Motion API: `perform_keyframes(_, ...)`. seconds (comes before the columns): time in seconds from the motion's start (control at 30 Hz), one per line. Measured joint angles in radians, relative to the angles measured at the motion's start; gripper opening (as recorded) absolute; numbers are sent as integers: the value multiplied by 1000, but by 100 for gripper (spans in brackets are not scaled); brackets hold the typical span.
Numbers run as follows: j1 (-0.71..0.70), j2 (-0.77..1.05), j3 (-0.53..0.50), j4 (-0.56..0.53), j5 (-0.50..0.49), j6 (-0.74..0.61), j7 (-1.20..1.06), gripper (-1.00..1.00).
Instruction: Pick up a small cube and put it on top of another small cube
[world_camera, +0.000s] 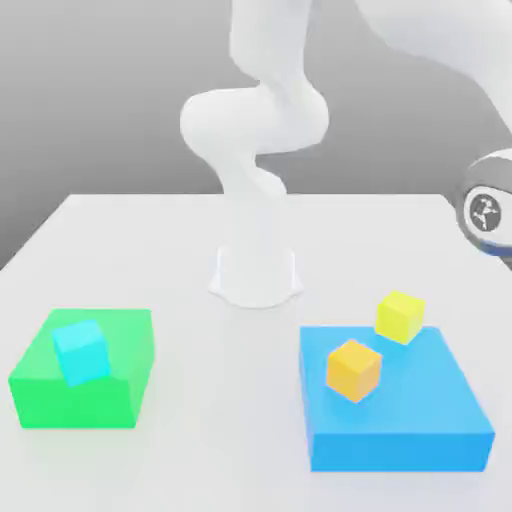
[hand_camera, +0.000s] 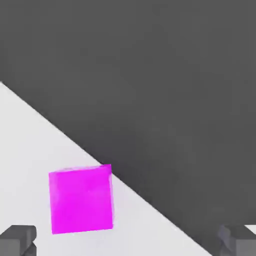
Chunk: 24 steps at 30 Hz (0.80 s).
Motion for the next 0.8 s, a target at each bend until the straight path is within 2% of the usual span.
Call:
perform_keyframes(0.13,32,145,-26,35,-35,91,18,0)
perform_keyframes(0.17,36,164,-30,39,-39,104,20,-100)
perform_keyframes(0.37,38,173,-33,42,-38,111,19,-100)
perform_keyframes(0.53,11,36,-13,3,-2,13,-2,-100)
perform_keyframes(0.8,-169,-230,-166,-193,57,-43,33,-100)
